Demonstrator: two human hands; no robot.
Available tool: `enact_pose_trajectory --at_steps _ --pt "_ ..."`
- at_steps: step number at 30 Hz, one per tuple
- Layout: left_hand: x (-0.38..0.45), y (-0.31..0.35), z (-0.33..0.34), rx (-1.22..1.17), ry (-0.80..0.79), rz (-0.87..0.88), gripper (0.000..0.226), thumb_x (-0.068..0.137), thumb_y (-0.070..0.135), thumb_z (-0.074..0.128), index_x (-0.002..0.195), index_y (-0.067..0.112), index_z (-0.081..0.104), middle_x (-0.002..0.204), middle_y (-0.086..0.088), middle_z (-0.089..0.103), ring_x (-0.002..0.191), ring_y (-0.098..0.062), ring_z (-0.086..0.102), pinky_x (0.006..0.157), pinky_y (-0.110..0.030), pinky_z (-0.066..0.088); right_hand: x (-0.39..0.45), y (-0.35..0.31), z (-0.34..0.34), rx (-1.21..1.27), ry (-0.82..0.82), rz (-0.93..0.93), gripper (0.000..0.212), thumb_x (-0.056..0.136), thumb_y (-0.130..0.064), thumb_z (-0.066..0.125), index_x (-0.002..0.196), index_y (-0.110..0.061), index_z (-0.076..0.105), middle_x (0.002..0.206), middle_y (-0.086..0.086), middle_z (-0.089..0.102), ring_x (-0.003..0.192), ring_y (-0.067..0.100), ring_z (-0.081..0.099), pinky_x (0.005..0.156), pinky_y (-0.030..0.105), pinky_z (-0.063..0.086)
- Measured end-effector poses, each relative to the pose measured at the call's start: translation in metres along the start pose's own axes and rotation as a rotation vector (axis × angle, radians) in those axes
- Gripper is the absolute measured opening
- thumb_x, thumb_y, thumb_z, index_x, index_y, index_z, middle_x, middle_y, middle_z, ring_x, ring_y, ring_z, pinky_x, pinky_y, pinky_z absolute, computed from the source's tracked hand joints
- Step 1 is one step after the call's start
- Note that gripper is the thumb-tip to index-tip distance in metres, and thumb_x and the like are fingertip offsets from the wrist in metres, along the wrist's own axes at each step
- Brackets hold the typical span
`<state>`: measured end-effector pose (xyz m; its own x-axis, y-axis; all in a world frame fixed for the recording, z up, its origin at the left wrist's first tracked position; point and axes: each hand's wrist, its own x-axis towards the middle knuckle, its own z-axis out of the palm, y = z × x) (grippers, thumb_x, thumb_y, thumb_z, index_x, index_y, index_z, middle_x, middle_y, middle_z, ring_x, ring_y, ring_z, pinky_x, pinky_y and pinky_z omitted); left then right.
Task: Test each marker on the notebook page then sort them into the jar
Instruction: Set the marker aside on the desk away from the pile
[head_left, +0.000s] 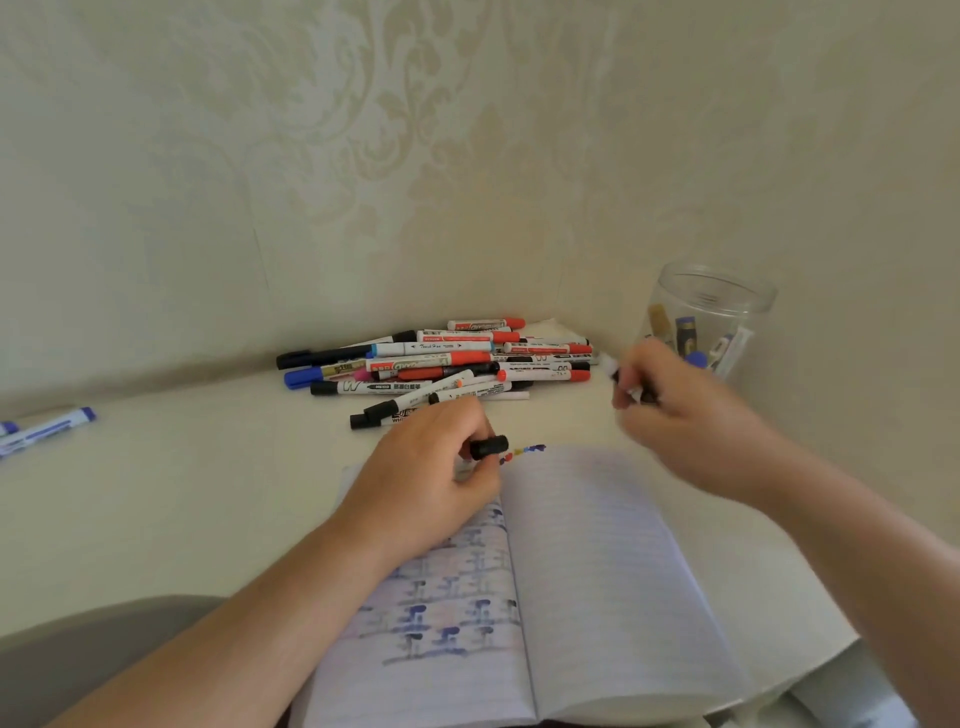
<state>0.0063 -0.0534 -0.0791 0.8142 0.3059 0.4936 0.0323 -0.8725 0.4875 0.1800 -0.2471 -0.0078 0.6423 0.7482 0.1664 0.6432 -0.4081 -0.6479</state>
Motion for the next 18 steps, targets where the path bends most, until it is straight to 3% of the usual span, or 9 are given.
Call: enact_pose_trajectory --at_steps 3,5,6,8,10,13,14,16,18 --pt "-0.002 -0.001 0.001 -0.004 -0.07 0.063 0.005 0.087 0.029 0.059 0.092 0.03 0.058 0.083 0.013 0.062 0.078 -0.008 0.059 0.066 -0.04 0.053 -0.004 0.011 -0.011 0.904 0.024 0.03 0.065 0.084 0.026 0.03 0.105 -0.021 0.069 0.1 0.01 0.07 0.091 0.024 0.06 0.068 0.035 0.053" --pt "-0.002 -0.001 0.001 0.031 -0.131 0.107 0.024 0.091 0.029 0.048 0.108 0.037 0.063 0.087 0.016 0.058 0.081 -0.006 0.056 0.07 -0.031 0.051 -0.004 0.015 -0.009 1.135 -0.01 -0.028 0.061 0.085 0.025 0.047 0.116 -0.021 0.07 0.103 0.006 0.07 0.09 0.021 0.063 0.068 0.03 0.054" --pt "-0.002 0.0 0.001 0.048 -0.173 0.118 0.037 0.092 0.031 0.041 0.119 0.042 0.065 0.09 0.018 0.055 0.085 -0.005 0.055 0.074 -0.027 0.049 -0.004 0.015 -0.004 1.174 -0.012 -0.046 0.05 0.084 0.015 0.061 0.117 -0.022 0.069 0.101 0.005 0.069 0.087 0.019 0.063 0.067 0.028 0.053" --pt "-0.001 0.001 0.001 0.076 -0.27 0.094 0.053 0.091 0.035 0.03 0.127 0.05 0.066 0.091 0.018 0.052 0.088 -0.004 0.052 0.078 -0.025 0.047 -0.001 0.017 0.006 1.182 -0.037 -0.038 0.033 0.077 -0.017 0.085 0.105 -0.024 0.068 0.088 0.004 0.063 0.074 0.016 0.057 0.058 0.024 0.047" --pt "0.0 0.003 0.001 0.138 -0.361 0.055 0.059 0.089 0.039 0.023 0.128 0.056 0.064 0.089 0.016 0.05 0.088 -0.005 0.05 0.077 -0.027 0.045 0.004 0.017 0.017 1.1 -0.055 0.04 0.024 0.082 -0.041 0.081 0.086 -0.024 0.064 0.07 0.003 0.049 0.06 0.017 0.043 0.049 0.024 0.03" --pt "0.003 0.007 0.002 0.23 -0.427 0.041 0.047 0.095 0.052 0.028 0.129 0.063 0.058 0.086 0.016 0.049 0.086 -0.004 0.05 0.069 -0.025 0.037 0.016 0.015 0.029 0.937 -0.086 0.131 0.017 0.096 -0.029 0.065 0.085 -0.018 0.059 0.056 0.005 0.032 0.05 0.016 0.025 0.048 0.028 0.013" --pt "0.005 0.008 0.002 0.252 -0.438 0.04 0.042 0.096 0.063 0.031 0.131 0.065 0.054 0.086 0.016 0.048 0.085 -0.003 0.049 0.067 -0.024 0.035 0.02 0.012 0.032 0.856 -0.108 0.12 0.011 0.093 -0.021 0.065 0.088 -0.017 0.056 0.055 0.005 0.033 0.047 0.016 0.025 0.046 0.026 0.014" --pt "0.008 0.009 0.003 0.309 -0.469 0.034 0.046 0.09 0.079 0.035 0.134 0.071 0.045 0.088 0.016 0.046 0.083 -0.002 0.048 0.064 -0.024 0.032 0.024 0.01 0.038 0.644 -0.136 0.085 0.018 0.09 -0.01 0.069 0.086 -0.016 0.054 0.056 0.005 0.044 0.047 0.014 0.035 0.043 0.026 0.024" --pt "0.01 0.01 0.004 0.339 -0.495 0.024 0.048 0.087 0.083 0.039 0.135 0.074 0.041 0.089 0.016 0.046 0.082 0.0 0.046 0.063 -0.024 0.03 0.025 0.012 0.045 0.462 -0.098 0.083 0.019 0.087 -0.009 0.075 0.08 -0.012 0.058 0.057 0.0 0.054 0.05 0.01 0.045 0.045 0.025 0.034"
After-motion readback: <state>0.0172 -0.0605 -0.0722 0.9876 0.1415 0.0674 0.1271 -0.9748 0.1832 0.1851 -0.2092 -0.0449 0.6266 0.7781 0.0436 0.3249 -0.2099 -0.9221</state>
